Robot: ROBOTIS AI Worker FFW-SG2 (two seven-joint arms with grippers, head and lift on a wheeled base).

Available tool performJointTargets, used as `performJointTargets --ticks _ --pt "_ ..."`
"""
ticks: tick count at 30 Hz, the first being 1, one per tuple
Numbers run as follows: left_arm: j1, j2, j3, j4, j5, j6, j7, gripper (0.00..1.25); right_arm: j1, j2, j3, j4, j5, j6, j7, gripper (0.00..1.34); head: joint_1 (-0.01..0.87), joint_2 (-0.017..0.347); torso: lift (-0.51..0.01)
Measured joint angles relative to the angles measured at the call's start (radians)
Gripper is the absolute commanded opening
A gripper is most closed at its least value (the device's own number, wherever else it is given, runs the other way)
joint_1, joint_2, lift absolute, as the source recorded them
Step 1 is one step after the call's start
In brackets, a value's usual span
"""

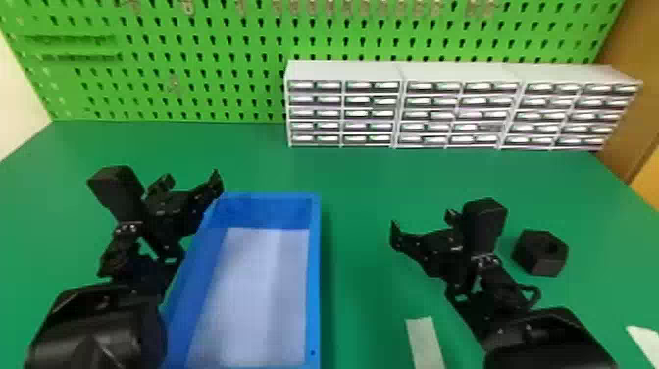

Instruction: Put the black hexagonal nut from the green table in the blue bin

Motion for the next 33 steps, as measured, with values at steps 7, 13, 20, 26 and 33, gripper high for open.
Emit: performJointTargets --ticks 7,13,20,26,33 --pt "0.0 0.0 0.0 0.001 0.0 0.0 0.0 0.96 -0.001 0.0 -0.005 0.0 0.0 0.0 0.0 1.26 0.686 0.051 -0.097" --pt "0.0 0.0 0.001 0.002 0.0 0.0 0.0 0.96 -0.003 0.001 -0.015 0.0 -0.002 0.0 0.0 1.26 0.686 0.051 -0.097" --pt "0.0 0.0 0.001 0.002 -0.001 0.0 0.0 0.96 -0.004 0.005 -0.037 -0.004 -0.003 0.0 0.0 1.26 0.686 0.051 -0.097" --pt "0.0 0.0 0.002 0.002 -0.002 0.0 0.0 0.96 -0.005 0.013 -0.065 -0.013 -0.002 0.002 0.0 1.26 0.686 0.051 -0.097" --pt "0.0 0.0 0.002 0.004 -0.003 0.0 0.0 0.96 -0.007 0.019 -0.102 -0.029 0.003 0.017 0.0 1.26 0.686 0.051 -0.097"
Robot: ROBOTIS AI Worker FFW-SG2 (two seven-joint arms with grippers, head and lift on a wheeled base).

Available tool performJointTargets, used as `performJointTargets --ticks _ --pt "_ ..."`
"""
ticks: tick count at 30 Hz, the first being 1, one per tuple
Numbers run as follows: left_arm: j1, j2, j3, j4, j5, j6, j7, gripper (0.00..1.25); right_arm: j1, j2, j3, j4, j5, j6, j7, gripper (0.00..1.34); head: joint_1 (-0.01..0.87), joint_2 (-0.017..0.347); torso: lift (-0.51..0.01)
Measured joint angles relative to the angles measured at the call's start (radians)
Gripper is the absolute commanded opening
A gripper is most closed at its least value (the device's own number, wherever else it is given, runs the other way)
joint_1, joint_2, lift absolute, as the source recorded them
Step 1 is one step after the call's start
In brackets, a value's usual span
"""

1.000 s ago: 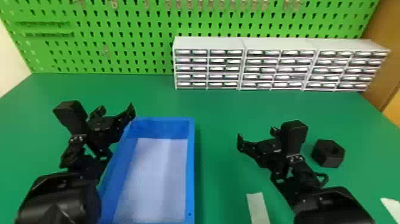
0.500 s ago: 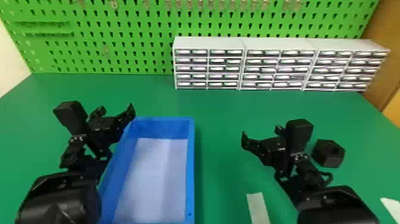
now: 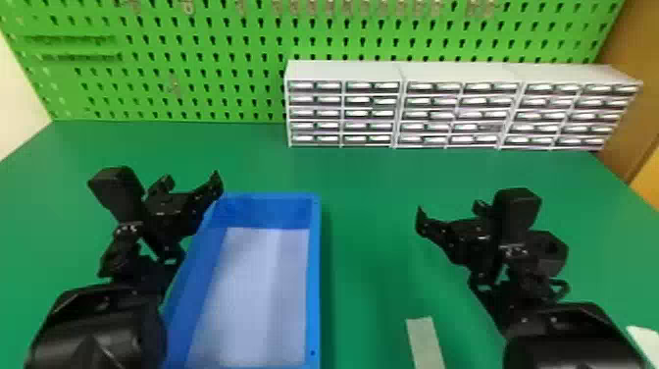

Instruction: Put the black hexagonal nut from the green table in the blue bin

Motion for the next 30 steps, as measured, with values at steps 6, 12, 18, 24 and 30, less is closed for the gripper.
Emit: performJointTargets --ticks 6,12,18,24,30 --pt "0.0 0.0 -0.001 0.0 0.0 0.0 0.0 0.96 -0.003 0.011 -0.037 -0.018 0.008 0.021 0.0 1.26 0.686 0.051 -0.097" --pt "0.0 0.0 -0.002 0.0 0.0 0.0 0.0 0.96 -0.009 0.018 -0.076 -0.042 0.018 0.059 0.0 1.26 0.686 0.051 -0.097" --pt "0.0 0.0 -0.003 0.0 0.0 0.0 0.0 0.96 -0.014 0.019 -0.115 -0.067 0.026 0.1 0.0 1.26 0.686 0.051 -0.097" --pt "0.0 0.0 -0.003 0.0 0.0 0.0 0.0 0.96 -0.019 0.02 -0.153 -0.093 0.035 0.148 0.0 1.26 0.686 0.051 -0.097" --pt "0.0 0.0 -0.003 0.0 0.0 0.0 0.0 0.96 -0.027 0.022 -0.184 -0.115 0.047 0.206 0.0 1.26 0.686 0.051 -0.097"
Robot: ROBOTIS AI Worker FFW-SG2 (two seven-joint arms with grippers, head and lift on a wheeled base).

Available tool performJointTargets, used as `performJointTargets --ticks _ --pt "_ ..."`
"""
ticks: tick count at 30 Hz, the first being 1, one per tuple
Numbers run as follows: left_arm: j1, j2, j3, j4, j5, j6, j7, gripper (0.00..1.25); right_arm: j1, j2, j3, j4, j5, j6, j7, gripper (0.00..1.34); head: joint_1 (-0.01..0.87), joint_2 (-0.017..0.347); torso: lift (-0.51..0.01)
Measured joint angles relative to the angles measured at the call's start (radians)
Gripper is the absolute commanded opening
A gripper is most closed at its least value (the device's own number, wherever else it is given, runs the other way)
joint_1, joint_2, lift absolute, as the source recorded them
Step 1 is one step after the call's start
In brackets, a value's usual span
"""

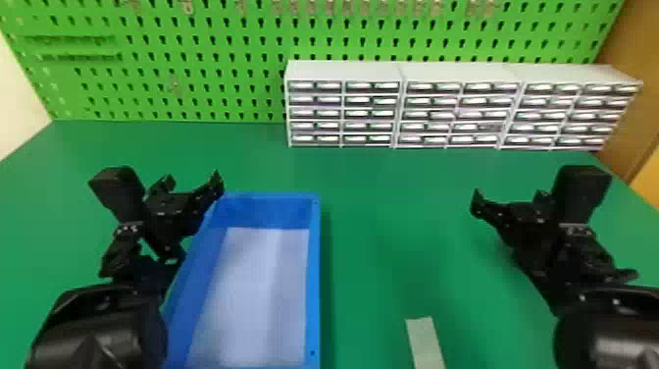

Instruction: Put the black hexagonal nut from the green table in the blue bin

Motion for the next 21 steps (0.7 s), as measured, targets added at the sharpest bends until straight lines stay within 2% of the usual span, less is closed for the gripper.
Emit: performJointTargets --ticks 12,21 --pt "0.0 0.0 0.0 0.0 0.0 0.0 0.0 0.96 -0.027 0.006 -0.059 -0.04 0.016 0.169 0.0 1.26 0.686 0.051 -0.097" --pt "0.0 0.0 0.0 0.0 0.0 0.0 0.0 0.96 -0.053 -0.024 -0.098 -0.059 0.017 0.309 0.0 1.26 0.686 0.051 -0.097"
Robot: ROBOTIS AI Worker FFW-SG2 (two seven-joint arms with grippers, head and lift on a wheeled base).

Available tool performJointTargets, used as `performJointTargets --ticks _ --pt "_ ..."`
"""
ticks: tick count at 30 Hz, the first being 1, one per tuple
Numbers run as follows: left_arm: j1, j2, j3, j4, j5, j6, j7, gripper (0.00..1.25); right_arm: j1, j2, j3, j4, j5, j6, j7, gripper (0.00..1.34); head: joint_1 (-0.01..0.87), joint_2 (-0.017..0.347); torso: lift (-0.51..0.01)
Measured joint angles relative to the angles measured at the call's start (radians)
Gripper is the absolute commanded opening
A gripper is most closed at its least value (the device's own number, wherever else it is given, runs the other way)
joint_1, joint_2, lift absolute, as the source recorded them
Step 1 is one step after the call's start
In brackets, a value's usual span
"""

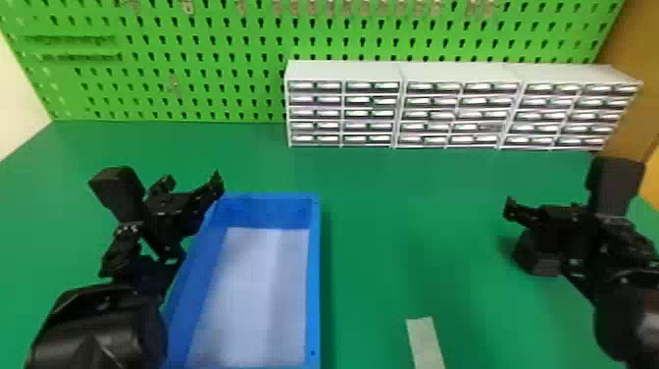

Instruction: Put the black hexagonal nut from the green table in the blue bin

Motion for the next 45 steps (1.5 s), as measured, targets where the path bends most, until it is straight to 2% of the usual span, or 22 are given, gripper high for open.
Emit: performJointTargets --ticks 9,21,34,45 --pt "-0.001 0.0 -0.003 0.004 -0.003 0.0 0.0 0.96 -0.025 -0.035 -0.031 0.0 0.003 0.124 0.0 1.26 0.686 0.051 -0.097" --pt "0.0 0.0 -0.005 0.006 -0.003 0.0 0.0 0.96 -0.069 -0.089 -0.025 0.053 -0.016 0.188 0.001 1.26 0.686 0.051 -0.097" --pt "-0.001 0.0 -0.008 0.006 -0.003 0.0 0.0 0.96 -0.144 -0.124 0.02 0.159 -0.039 0.21 0.002 1.27 0.686 0.051 -0.097" --pt "-0.001 0.0 -0.008 0.006 -0.003 0.0 0.0 0.96 -0.208 -0.141 0.053 0.258 -0.047 0.235 0.001 1.26 0.686 0.051 -0.097"
